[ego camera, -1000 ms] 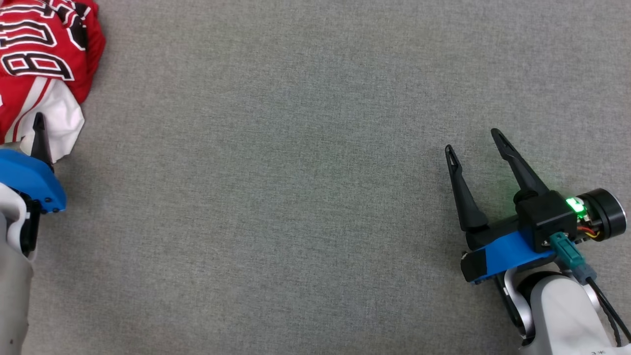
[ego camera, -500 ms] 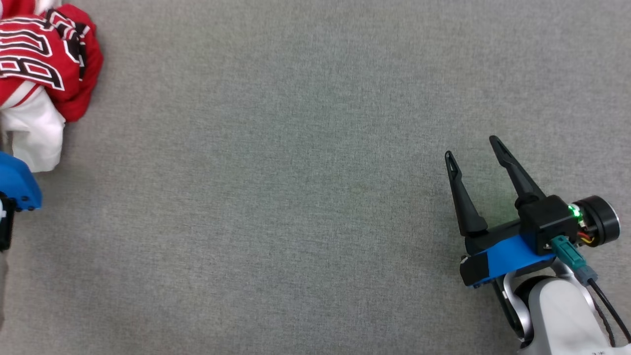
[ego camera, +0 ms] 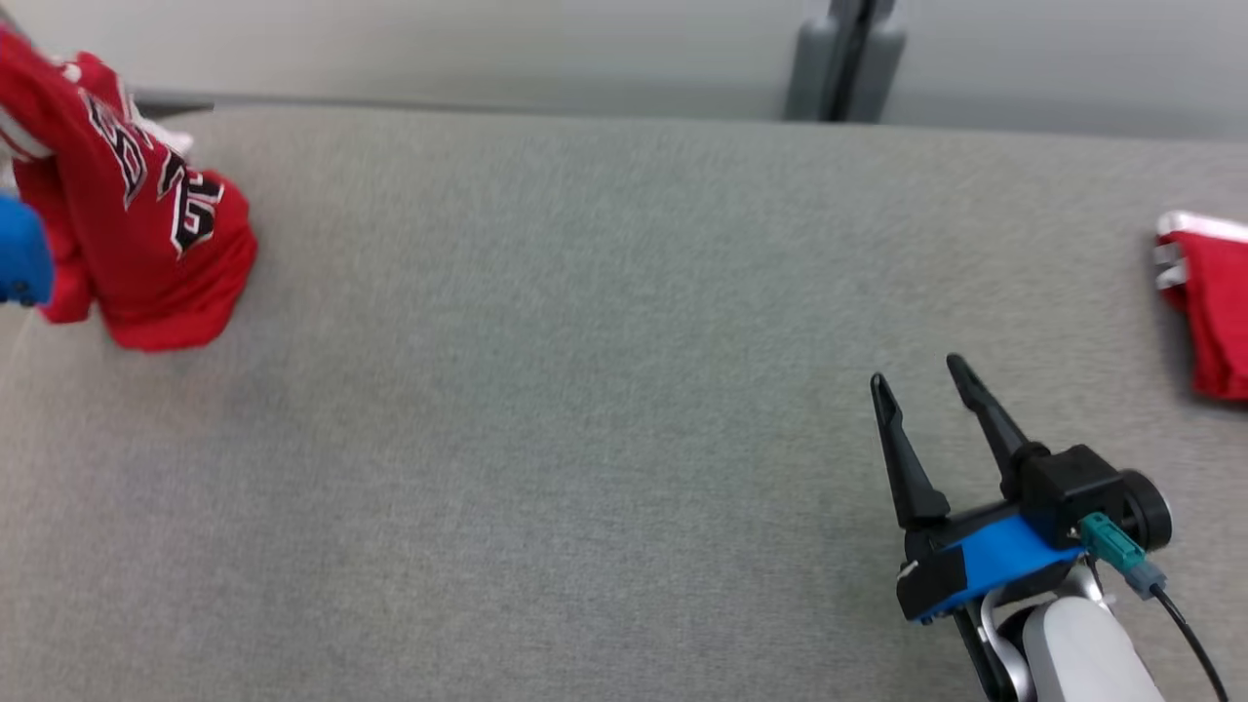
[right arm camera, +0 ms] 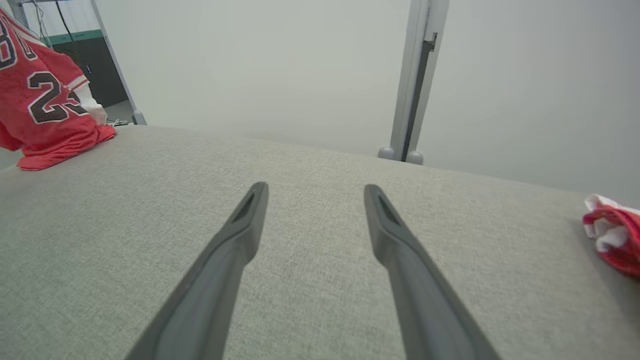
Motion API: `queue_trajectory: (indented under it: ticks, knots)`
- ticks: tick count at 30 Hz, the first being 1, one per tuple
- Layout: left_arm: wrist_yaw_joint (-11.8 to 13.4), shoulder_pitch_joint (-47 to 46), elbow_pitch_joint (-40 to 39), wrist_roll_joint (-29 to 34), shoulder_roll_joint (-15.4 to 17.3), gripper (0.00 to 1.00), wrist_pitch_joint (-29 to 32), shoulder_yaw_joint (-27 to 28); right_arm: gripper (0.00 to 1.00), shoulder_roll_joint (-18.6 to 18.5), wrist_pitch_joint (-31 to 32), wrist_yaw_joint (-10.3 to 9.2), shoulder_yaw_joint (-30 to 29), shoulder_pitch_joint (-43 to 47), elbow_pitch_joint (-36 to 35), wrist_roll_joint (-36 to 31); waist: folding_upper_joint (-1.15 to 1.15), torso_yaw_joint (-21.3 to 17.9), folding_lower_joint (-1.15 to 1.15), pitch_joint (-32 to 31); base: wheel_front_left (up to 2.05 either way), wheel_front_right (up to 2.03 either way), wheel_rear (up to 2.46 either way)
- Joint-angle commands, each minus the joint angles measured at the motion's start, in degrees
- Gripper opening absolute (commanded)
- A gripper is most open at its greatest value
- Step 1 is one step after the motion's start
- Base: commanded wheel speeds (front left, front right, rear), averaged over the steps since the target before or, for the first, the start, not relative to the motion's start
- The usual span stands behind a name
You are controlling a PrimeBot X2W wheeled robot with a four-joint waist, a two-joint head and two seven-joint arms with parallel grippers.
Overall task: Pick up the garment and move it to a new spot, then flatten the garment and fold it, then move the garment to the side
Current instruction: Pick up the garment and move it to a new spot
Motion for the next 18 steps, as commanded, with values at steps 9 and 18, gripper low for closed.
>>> queue_trajectory:
  ticks: [9, 18]
  knots:
    - [0.0, -1.9, -22.6, -4.2, -0.9, 0.0, 9.9, -6.8, 1.0, -0.1, -2.9, 0.0, -1.6, 3.7, 5.2, 3.0, 0.0, -9.4, 0.01, -11.3, 0.0, 0.0, 0.0]
    - [4.9, -1.0, -40.6, -7.8, -6.4, 0.0, 20.3, -7.4, 1.0, 0.0, -4.3, 0.0, -2.7, 2.5, 5.6, 4.3, 0.0, -12.2, 0.01, -8.9, 0.0, 0.0, 0.0]
